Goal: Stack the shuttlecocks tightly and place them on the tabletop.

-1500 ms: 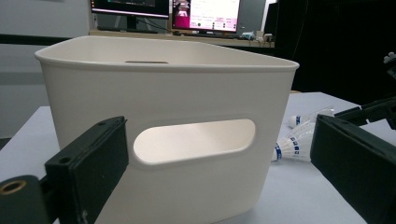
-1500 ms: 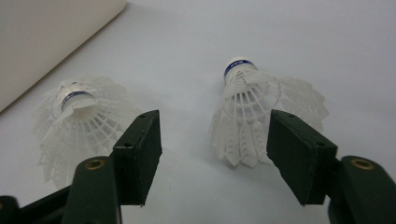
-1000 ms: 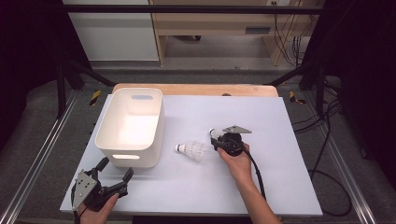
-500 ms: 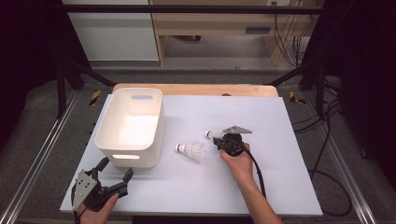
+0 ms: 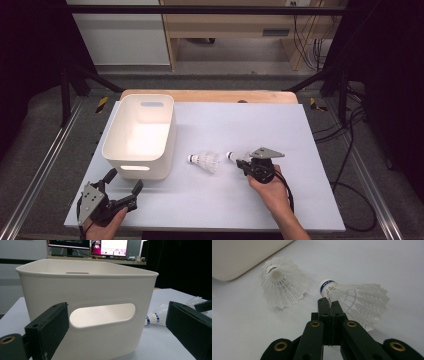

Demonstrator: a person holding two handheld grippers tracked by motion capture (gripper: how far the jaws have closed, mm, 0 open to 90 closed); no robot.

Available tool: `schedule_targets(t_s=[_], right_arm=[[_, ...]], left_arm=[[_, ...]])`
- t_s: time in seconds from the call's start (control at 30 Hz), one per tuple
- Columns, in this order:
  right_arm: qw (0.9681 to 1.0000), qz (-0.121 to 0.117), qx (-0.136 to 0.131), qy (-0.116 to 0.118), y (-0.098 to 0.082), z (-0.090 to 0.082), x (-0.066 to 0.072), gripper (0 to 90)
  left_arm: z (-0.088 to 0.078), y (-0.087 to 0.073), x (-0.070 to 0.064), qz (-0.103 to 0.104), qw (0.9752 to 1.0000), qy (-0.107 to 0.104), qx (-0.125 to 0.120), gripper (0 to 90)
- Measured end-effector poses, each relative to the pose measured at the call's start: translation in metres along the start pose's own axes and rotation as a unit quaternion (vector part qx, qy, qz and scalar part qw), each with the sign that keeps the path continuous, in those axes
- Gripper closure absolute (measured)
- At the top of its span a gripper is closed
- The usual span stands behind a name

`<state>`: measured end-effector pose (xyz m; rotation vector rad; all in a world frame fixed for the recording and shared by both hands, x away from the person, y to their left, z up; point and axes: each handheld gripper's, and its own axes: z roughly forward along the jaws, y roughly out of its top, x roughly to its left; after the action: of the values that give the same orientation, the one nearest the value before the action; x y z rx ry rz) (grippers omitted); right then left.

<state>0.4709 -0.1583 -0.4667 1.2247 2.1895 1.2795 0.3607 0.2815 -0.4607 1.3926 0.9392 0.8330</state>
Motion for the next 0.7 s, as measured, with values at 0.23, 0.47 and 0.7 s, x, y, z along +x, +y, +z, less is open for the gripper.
schedule_targets(t_s=[0.23,0.47,0.7], right_arm=[[0.9999,-0.006,0.004,0.007,-0.014,-0.009,-0.003,90.0],[0.9996,-0.018,-0.001,0.022,-0.018,-0.008,0.000,90.0],[0.9992,-0.026,-0.002,0.030,-0.017,-0.005,0.004,90.0]], left_arm=[[0.000,0.000,0.001,-0.001,1.0000,0.002,0.000,4.7],[0.000,0.000,0.001,-0.001,1.0000,0.003,0.000,4.7],[-0.001,0.000,0.001,0.000,1.0000,0.002,0.000,4.7]])
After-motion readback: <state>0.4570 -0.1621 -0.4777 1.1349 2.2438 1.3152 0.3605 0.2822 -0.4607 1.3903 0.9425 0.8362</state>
